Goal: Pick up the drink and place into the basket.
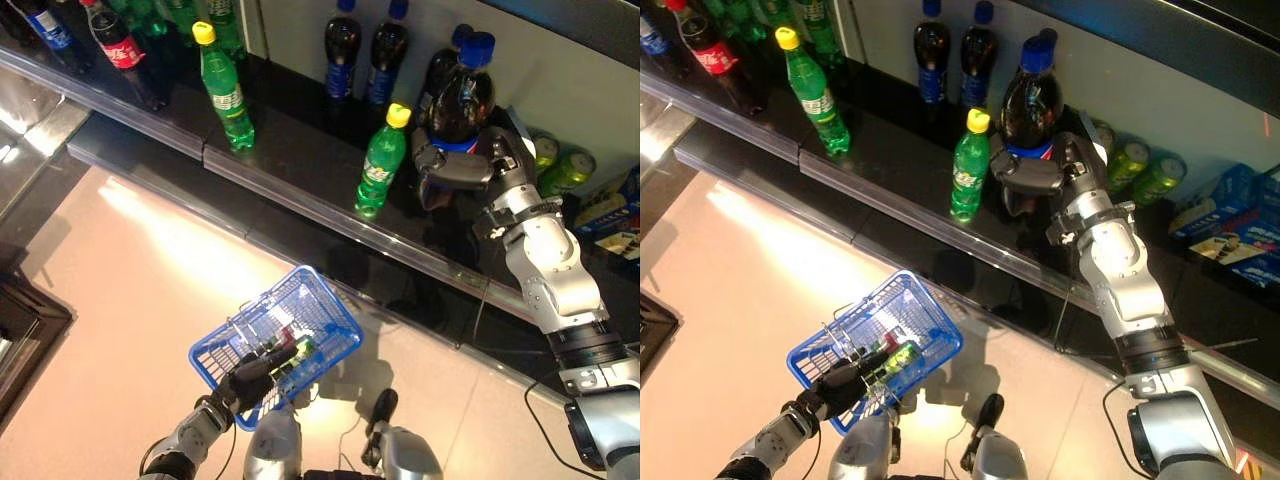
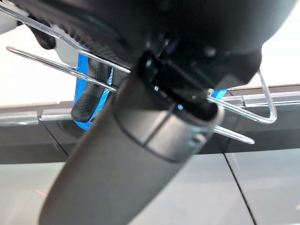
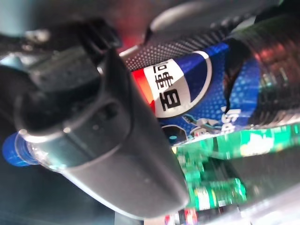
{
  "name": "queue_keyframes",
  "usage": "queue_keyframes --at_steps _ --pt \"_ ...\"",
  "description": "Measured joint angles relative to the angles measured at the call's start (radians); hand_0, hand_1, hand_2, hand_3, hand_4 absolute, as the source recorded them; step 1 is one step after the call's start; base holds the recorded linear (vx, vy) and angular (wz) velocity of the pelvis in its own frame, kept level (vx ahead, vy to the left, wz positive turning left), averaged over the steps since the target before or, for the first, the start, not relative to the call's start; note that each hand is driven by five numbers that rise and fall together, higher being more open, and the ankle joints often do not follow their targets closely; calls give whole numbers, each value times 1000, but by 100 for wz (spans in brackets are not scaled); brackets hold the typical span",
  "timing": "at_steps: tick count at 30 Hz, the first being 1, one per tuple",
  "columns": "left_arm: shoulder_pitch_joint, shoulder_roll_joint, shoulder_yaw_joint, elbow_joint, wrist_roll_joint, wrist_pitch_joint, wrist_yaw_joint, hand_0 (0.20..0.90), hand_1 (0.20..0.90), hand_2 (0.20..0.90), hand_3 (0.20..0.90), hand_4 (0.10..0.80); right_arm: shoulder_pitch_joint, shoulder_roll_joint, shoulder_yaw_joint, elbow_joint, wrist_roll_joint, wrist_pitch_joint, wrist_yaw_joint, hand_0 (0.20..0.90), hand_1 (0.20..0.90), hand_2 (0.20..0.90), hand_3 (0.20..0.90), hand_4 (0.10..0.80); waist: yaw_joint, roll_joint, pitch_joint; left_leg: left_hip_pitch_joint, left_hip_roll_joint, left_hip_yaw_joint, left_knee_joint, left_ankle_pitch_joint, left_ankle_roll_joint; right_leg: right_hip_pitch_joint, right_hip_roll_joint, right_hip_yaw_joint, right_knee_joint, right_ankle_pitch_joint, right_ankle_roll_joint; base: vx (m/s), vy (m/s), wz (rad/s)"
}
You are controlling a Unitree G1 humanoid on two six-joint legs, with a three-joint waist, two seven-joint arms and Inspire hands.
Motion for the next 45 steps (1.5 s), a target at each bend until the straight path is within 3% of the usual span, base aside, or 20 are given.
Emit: queue_keyframes --at_steps 11,20,28,45 --pt "73 0 -14 -232 -76 -22 2 300 300 300 200 100 34 10 1 -57 -4 4 31 300 300 300 200 100 54 -2 -1 -22 -7 -36 0 26 -4 1 -1 -3 0 -2 3 -20 22 10" --pt "80 7 -63 -441 -163 -21 67 300 300 300 200 100 48 13 20 -94 -4 3 36 300 300 300 200 100 86 -2 -2 -56 -10 -92 0 46 -6 2 4 -51 0 -2 3 -17 -10 17" --pt "80 49 -94 -572 -212 -11 89 300 300 300 200 100 49 24 121 -161 -4 3 33 300 300 300 200 100 134 -3 -3 -69 -11 -120 0 54 -10 5 8 -70 0 -7 6 11 -14 10" --pt "80 125 -131 -788 -275 22 126 300 300 300 200 100 64 50 205 -183 -14 2 -4 300 300 300 200 100 193 -11 -5 -89 -15 -159 0 64 -13 8 10 -86 0 -11 10 14 -24 7"
